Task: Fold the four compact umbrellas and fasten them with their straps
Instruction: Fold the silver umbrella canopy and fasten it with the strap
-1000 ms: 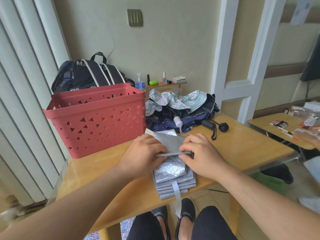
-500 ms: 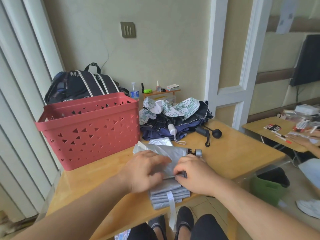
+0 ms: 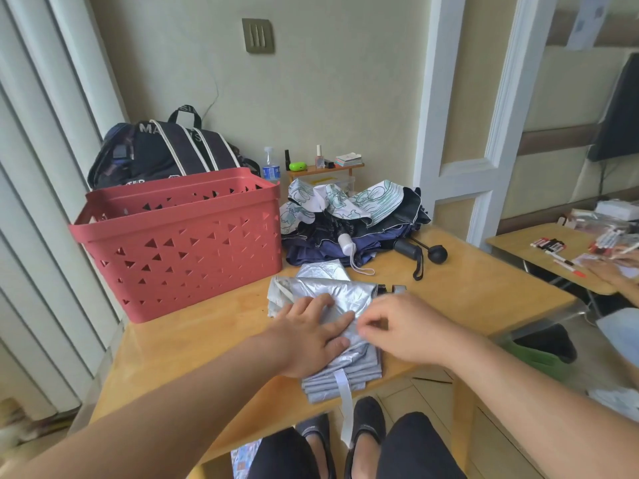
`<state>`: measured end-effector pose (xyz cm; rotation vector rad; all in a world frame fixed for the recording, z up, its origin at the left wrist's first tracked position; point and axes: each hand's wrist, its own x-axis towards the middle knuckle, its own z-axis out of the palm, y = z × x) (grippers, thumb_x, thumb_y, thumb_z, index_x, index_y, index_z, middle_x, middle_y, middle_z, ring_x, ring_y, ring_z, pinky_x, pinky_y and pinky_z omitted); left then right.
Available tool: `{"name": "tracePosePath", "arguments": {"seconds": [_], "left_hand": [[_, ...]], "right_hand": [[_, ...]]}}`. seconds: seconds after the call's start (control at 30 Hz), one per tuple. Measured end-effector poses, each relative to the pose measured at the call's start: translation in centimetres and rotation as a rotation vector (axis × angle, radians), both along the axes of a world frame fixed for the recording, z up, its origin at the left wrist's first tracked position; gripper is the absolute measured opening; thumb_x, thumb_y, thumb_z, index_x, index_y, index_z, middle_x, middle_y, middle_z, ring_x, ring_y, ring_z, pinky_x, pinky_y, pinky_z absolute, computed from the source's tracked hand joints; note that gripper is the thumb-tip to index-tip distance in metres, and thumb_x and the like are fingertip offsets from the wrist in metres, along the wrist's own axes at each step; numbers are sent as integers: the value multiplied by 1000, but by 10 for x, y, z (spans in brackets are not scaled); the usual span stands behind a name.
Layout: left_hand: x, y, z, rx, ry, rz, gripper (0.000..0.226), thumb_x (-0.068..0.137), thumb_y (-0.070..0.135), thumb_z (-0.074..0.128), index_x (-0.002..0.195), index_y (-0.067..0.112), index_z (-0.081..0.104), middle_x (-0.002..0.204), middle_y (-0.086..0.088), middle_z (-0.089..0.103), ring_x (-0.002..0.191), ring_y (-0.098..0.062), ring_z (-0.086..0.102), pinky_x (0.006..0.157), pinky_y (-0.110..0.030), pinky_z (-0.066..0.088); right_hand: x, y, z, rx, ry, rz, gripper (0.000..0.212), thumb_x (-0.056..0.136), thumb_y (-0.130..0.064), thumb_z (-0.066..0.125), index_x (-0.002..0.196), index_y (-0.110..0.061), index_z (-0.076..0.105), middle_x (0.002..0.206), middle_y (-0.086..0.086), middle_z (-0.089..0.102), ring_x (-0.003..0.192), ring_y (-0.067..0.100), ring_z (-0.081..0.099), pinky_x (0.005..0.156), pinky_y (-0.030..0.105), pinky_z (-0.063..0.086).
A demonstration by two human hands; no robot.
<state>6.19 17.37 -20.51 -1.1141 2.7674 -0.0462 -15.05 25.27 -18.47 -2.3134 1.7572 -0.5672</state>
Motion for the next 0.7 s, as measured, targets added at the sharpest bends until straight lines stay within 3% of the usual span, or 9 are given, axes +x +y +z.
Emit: {"name": "tracePosePath", "arguments": {"seconds": [0.1,0.17,0.33,0.37,0.47,0.53,0.6,0.7], "left_hand": [[3,10,-3,10,16,11,63,102,71,7,162,51,2,165,10,1,149,-28,9,124,-49,12],[4,14,-3,-4,38,14,64,102,71,7,162,51,4,165,9,5,147,-27,15,123,-47,14],[22,21,3,53,109,-43,74,94,82,16,159,47,19,166,4,26,146,-22,29,122,-41,25],[27,19,10,111,153,-30,70,94,82,25,153,44,30,159,5,39,140,-19,39,118,-38,33],[28,-4,42,331,425,102,35,101,63,48,117,33,56,110,16,70,101,-7,64,90,-28,50],[20,-33,55,203,571,162,16,104,42,57,104,29,66,93,13,74,90,-11,70,79,-29,52],[5,-65,61,-2,596,196,18,101,21,56,108,24,72,103,6,75,99,-20,69,79,-28,47],[-23,-101,60,-23,382,249,48,99,9,47,144,22,56,135,-11,64,122,-31,59,92,-31,44]], "right_hand": [[0,-28,-5,-224,-157,-125,18,96,-30,62,87,-31,78,88,-16,62,85,2,58,83,33,50],[5,-43,-12,-211,-203,-167,16,96,-30,62,93,-31,78,91,-17,64,87,3,59,83,32,51],[0,-50,-40,-140,-40,-130,25,93,-48,65,112,-35,76,108,-20,60,113,9,49,101,37,46],[-1,-48,-42,-125,-54,-117,34,90,-57,63,115,-37,75,109,-23,58,115,8,47,102,37,45],[0,-43,-42,-100,-3,-74,60,77,-81,49,119,-44,71,110,-26,50,112,8,43,101,37,43],[1,-41,-40,-81,51,-61,67,74,-87,45,124,-48,67,112,-26,45,113,7,39,102,38,42],[1,-41,-39,-55,69,-61,71,73,-89,42,129,-50,63,114,-27,41,114,5,35,103,37,39],[1,-39,-37,-41,63,-49,73,74,-88,43,133,-50,61,114,-27,39,113,3,33,103,34,36]]}}
